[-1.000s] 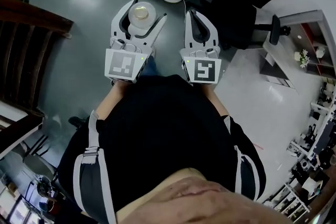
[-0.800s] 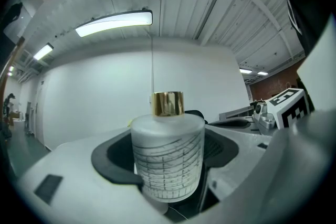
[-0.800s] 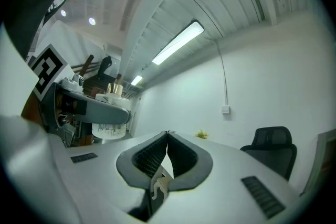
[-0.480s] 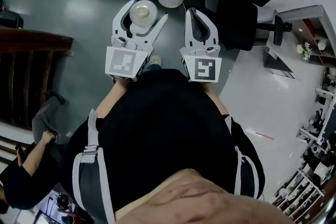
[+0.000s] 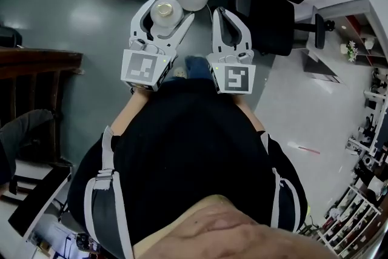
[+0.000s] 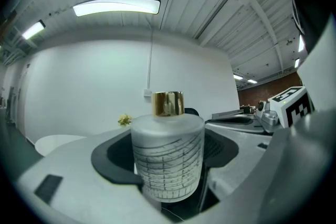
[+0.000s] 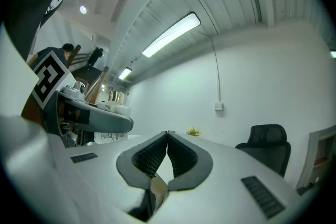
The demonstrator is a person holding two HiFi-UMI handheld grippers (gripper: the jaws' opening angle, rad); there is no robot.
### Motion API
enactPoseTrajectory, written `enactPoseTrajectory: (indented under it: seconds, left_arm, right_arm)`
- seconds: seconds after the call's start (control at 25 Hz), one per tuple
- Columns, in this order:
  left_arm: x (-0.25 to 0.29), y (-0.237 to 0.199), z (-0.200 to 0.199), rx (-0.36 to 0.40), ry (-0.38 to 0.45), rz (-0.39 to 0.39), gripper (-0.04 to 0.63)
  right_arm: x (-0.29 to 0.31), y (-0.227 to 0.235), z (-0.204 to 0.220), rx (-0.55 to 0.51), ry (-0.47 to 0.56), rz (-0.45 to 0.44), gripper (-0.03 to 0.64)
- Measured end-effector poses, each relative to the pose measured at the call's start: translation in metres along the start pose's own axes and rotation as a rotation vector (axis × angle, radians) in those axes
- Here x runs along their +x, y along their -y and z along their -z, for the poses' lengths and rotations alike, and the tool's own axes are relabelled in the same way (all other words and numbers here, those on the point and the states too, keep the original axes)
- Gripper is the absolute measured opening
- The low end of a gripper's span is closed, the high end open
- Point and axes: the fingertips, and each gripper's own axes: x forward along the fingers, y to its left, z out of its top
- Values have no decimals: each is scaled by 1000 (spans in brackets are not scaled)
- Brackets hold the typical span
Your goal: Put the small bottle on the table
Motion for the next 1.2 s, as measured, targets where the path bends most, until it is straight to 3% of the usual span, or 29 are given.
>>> enactPoseTrajectory:
  seconds: [0.36,0.52,1.2]
  left_arm:
    - [24,-17,7,-5,-3,10,336]
    - [49,-29,9,5,4,28,336]
    - [274,-100,4,20,7,103,336]
  right_arm:
    - [30,7,5,1,38,-8,23]
    - [56,21,14,-17,5,-17,23]
    - [249,164,70,-61,-70,-28,23]
